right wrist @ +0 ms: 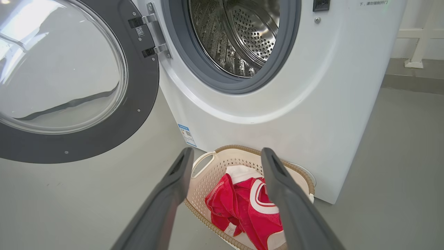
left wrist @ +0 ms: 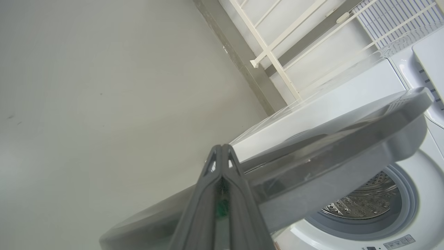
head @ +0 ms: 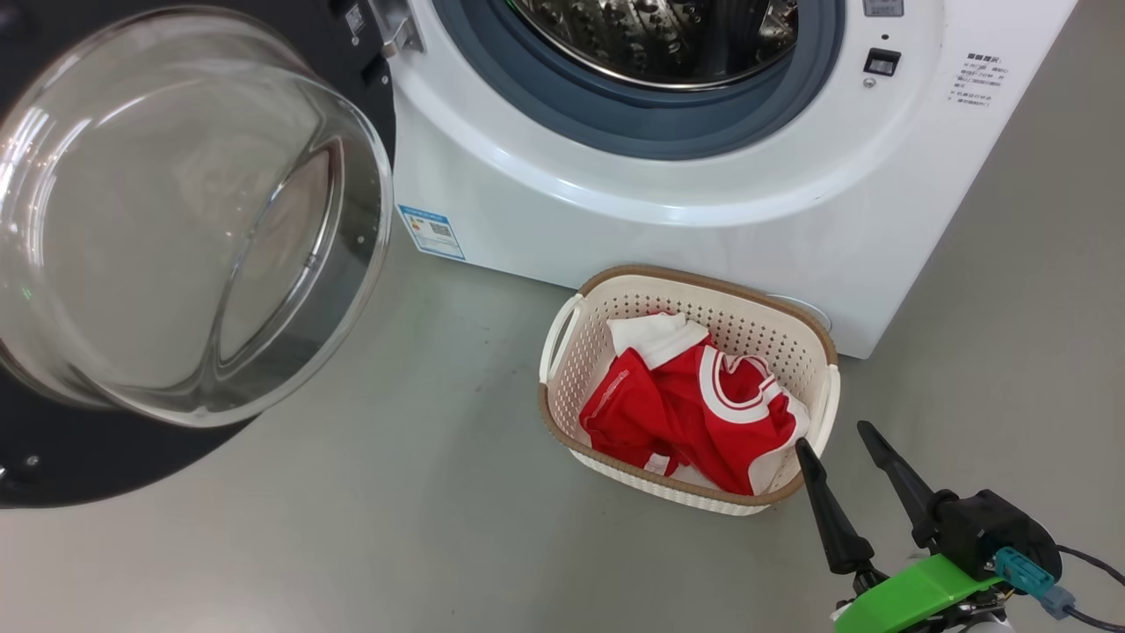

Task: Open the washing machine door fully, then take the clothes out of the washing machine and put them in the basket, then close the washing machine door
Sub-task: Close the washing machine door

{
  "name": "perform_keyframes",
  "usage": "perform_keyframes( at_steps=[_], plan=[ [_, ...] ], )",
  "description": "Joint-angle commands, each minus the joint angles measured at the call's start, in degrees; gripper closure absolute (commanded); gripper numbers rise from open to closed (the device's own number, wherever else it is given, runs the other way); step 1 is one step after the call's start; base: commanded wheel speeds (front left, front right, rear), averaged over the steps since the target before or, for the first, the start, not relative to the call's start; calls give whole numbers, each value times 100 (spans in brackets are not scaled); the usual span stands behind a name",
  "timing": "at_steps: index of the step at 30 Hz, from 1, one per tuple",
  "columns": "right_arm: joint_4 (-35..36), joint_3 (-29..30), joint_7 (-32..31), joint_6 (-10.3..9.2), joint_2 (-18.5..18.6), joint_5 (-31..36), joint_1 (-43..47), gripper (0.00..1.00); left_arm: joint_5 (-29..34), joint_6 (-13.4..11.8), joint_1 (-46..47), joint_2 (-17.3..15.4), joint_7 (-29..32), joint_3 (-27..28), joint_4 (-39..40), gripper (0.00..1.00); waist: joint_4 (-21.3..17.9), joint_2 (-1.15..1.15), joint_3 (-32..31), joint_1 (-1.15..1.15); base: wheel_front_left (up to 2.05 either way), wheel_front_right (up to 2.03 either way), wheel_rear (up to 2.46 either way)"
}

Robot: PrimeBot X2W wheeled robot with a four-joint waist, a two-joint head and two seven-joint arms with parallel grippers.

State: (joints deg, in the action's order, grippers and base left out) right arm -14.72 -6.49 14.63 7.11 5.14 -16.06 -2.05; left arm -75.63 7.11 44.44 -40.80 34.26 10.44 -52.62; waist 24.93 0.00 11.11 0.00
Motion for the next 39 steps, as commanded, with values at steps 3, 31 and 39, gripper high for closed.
perform_keyframes(
  at_steps=[3,31,39],
  plan=[
    [170,-97,37,37,35,61,-68,0,-143,37,-226,-312,263,-8,318,100,-22,0,-67,0,0,0,0],
    [275,166,37,37,-100,-10,165,0,-1202,37,-1574,-460,1196,-439,3229,100,-226,0,-510,0,0,0,0],
    [287,200,37,37,-123,-21,181,0,-1282,37,-1726,-329,1206,-631,4026,100,-328,0,-546,0,0,0,0]
  ],
)
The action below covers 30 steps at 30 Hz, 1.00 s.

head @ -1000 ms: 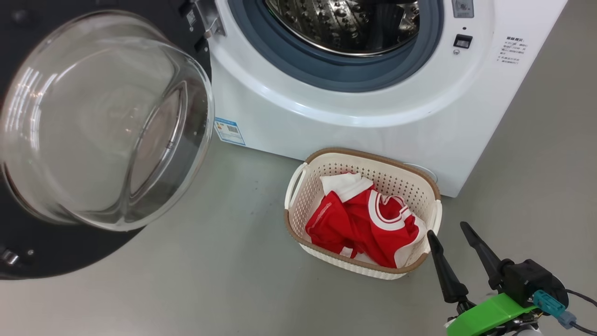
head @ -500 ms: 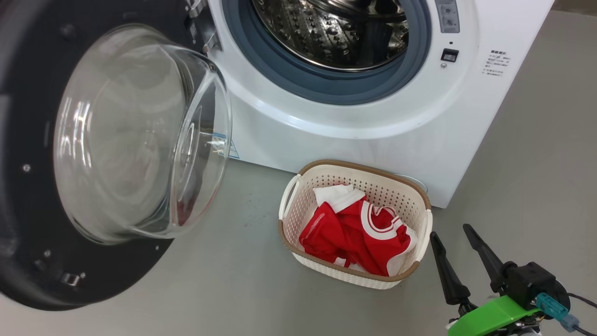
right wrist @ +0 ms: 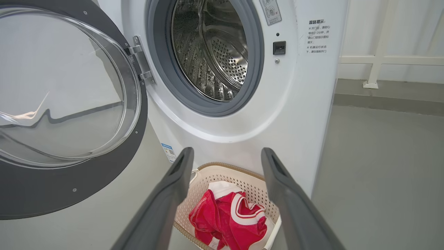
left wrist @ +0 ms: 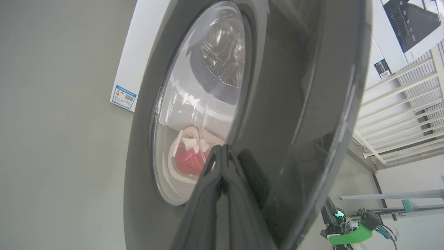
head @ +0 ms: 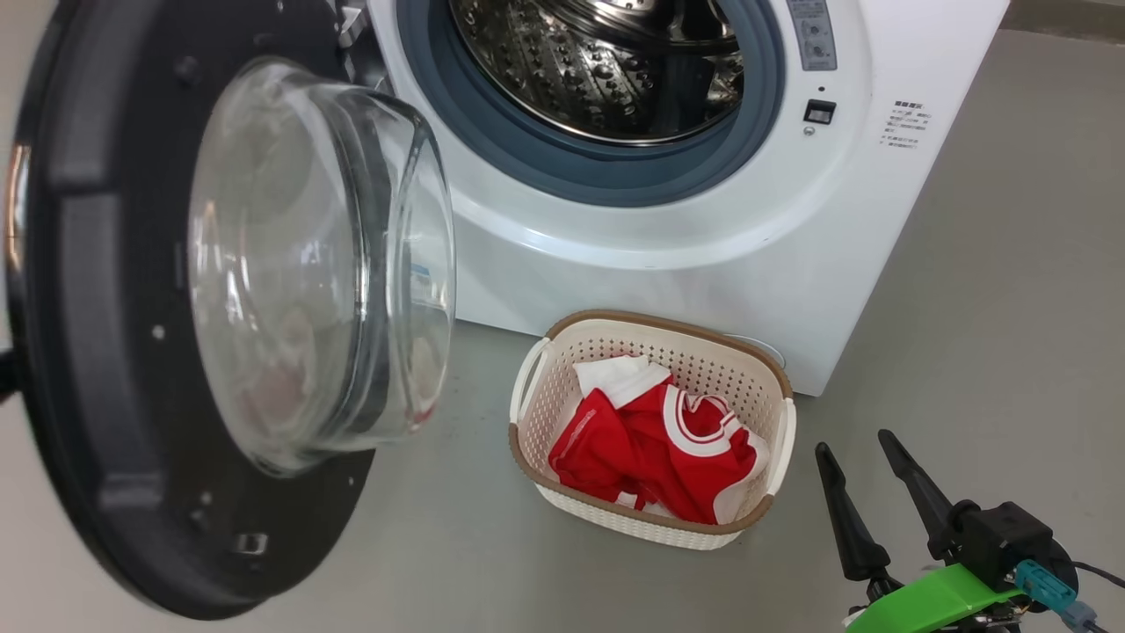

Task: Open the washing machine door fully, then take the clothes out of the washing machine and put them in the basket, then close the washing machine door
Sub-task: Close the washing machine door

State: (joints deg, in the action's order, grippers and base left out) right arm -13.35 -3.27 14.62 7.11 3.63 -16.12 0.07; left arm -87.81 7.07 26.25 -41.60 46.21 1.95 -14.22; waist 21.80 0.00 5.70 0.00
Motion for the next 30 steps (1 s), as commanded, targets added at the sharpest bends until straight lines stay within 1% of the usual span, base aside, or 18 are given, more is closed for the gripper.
perform_keyframes(
  at_steps=[1,10,15,18,22,30],
  plan=[
    [154,-115,38,37,25,-15,-33,0,-62,42,80,-224,2,181,289,100,-31,0,-7,0,0,0,0],
    [173,-88,38,37,10,-13,-38,0,-91,42,145,86,-132,-141,1057,100,-198,0,-22,0,0,0,0],
    [175,-92,38,37,4,-19,-49,0,16,42,264,360,-416,-376,1386,100,-284,0,-21,0,0,0,0],
    [177,-94,38,37,-1,-17,-45,0,107,42,307,470,-620,-519,1486,100,-329,0,-36,0,0,0,0],
    [173,-100,38,37,-9,-18,-44,0,136,42,328,494,-785,-602,1491,100,-356,0,-49,0,0,0,0],
    [157,-100,38,37,-24,-38,37,0,161,42,148,395,-1237,-673,1339,100,-334,0,-172,0,0,0,0]
  ],
)
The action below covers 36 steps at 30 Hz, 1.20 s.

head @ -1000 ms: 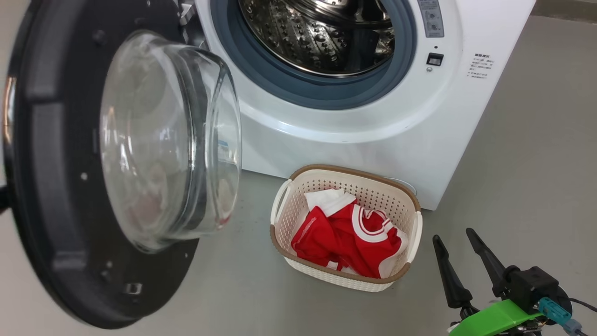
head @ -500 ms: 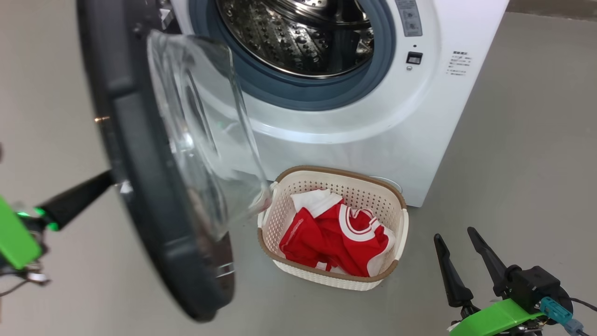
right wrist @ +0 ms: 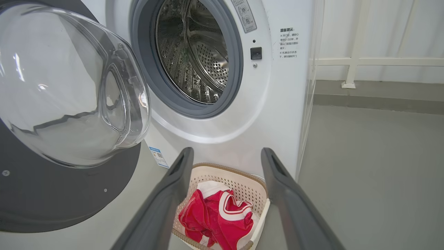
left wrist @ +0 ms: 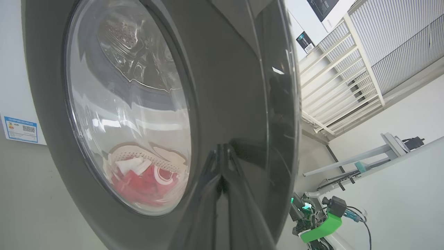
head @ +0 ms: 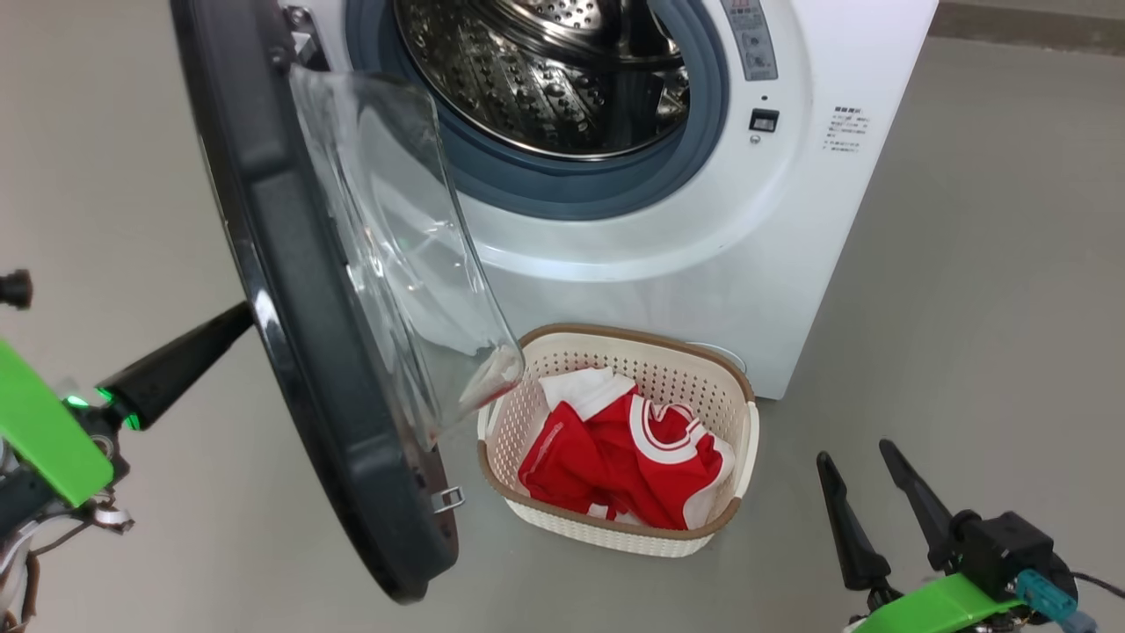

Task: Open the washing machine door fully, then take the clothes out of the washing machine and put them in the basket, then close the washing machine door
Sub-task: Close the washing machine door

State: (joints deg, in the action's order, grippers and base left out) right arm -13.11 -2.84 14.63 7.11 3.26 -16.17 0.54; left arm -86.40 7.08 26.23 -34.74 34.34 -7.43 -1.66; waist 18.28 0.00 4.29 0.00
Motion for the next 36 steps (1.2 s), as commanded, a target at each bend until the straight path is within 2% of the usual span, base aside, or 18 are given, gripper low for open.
perform_keyframes(
  at_steps=[1,9,14,17,19,21,26,28,35,36],
  plan=[
    [126,-149,37,37,11,-39,2,0,10,41,104,-296,-119,274,64,100,29,0,-52,0,0,0,0],
    [110,-223,37,37,-1,-89,83,0,63,41,-444,-194,-932,330,-136,100,210,0,-211,0,0,0,0],
    [106,-268,37,37,-3,-113,112,0,-62,41,-906,-13,-1384,360,-210,65,329,0,-295,0,0,0,0],
    [104,-304,37,37,-4,-123,115,0,-59,41,-1201,83,-1667,354,-265,51,391,0,-325,0,0,0,0],
    [93,-330,37,37,0,-129,98,0,-68,41,-1392,149,-1855,359,-296,16,430,0,-332,0,0,0,0],
    [81,-367,37,37,9,-132,62,0,-116,41,-1580,236,-2009,358,-322,0,458,0,-320,0,0,0,0],
    [60,-410,37,37,24,-137,-29,0,-111,41,-1976,456,-2427,311,-406,0,534,0,-299,0,0,0,0],
    [55,-428,37,37,33,-138,-57,0,23,41,-2147,552,-2780,253,-539,0,567,0,-280,0,0,0,0],
    [27,-447,37,37,42,-141,-97,0,606,41,-2389,637,-3823,-245,-1050,0,610,0,-280,0,0,0,0],
    [27,-447,37,37,42,-141,-97,0,606,41,-2389,637,-3823,-245,-1050,0,610,0,-280,0,0,0,0]
  ],
)
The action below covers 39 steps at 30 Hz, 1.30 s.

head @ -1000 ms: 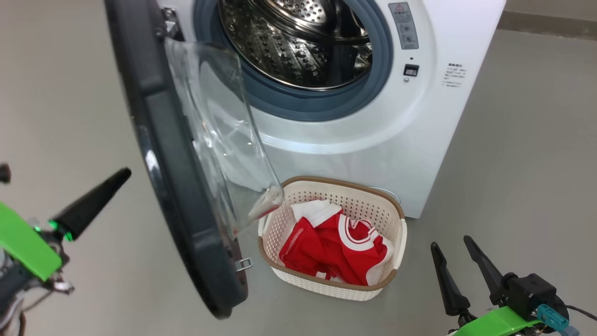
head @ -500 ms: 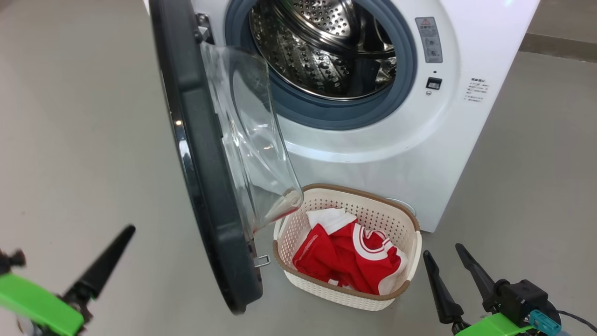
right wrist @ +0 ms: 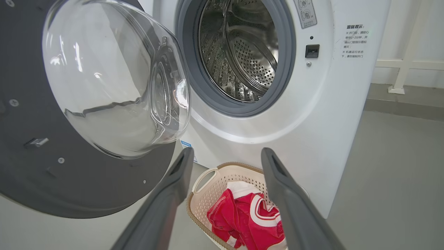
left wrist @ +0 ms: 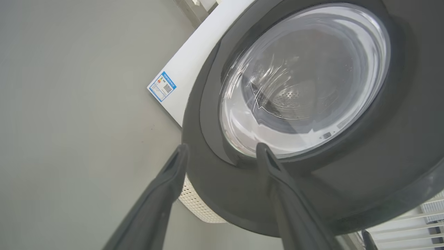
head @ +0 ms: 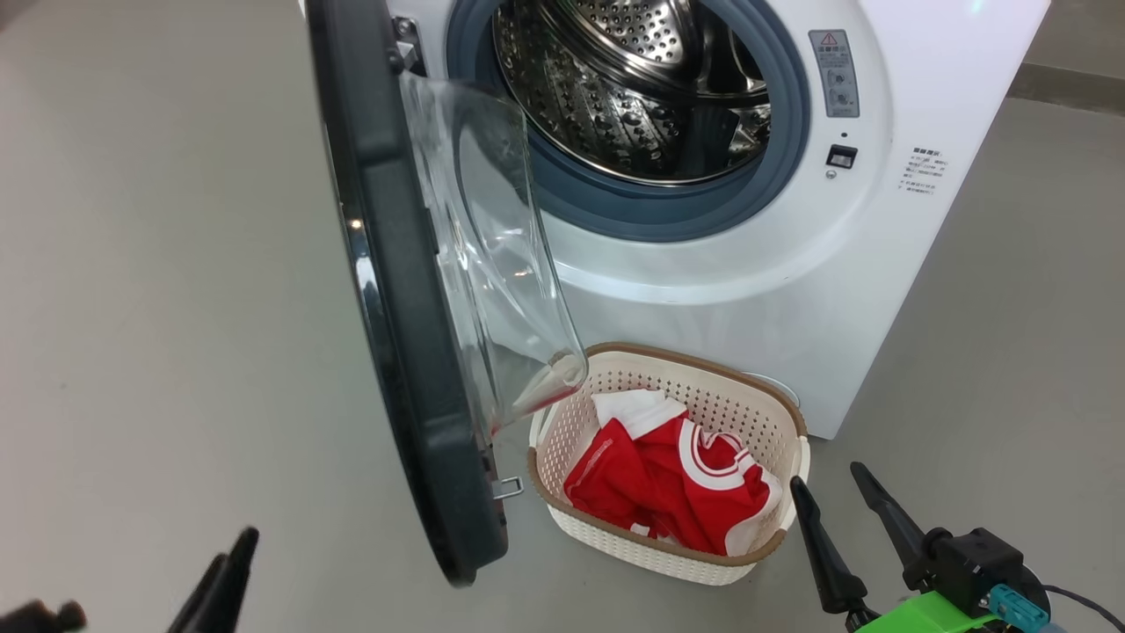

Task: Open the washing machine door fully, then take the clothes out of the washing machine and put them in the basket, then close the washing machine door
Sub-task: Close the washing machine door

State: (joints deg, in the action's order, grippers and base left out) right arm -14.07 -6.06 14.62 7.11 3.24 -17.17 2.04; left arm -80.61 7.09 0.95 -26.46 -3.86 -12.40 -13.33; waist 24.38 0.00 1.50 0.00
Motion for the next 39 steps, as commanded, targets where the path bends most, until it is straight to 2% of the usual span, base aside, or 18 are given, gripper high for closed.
perform_keyframes(
  at_steps=[1,5,10,15,21,25,32,39],
  plan=[
    [116,-123,38,37,43,-45,-252,0,131,40,123,-188,-180,139,27,0,3,0,-4,0,0,0,0],
    [100,-117,38,37,33,-56,-282,0,472,40,152,-160,-823,-315,-324,0,17,0,1,0,0,0,0],
    [73,-133,38,37,7,-69,-392,0,924,40,286,-28,-1101,-551,-804,0,-6,0,15,0,0,0,0],
    [97,-128,38,37,-12,-81,-443,0,2315,40,362,357,-1111,237,-985,0,-8,0,34,0,0,0,0],
    [125,-100,38,37,-23,-65,-441,0,4372,40,214,988,-1112,1248,-705,0,-21,0,50,0,0,0,0],
    [165,-74,38,37,-27,-72,-429,0,5337,40,70,1363,-1113,1652,-353,0,-27,0,46,0,0,0,0],
    [286,-72,38,37,-31,-71,-388,0,6535,40,-146,1809,-1113,2132,141,0,-27,0,27,0,0,0,0],
    [214,-46,38,37,-33,-63,-297,0,6989,40,-311,2025,-1113,2197,54,0,-49,0,-21,0,0,0,0]
  ],
)
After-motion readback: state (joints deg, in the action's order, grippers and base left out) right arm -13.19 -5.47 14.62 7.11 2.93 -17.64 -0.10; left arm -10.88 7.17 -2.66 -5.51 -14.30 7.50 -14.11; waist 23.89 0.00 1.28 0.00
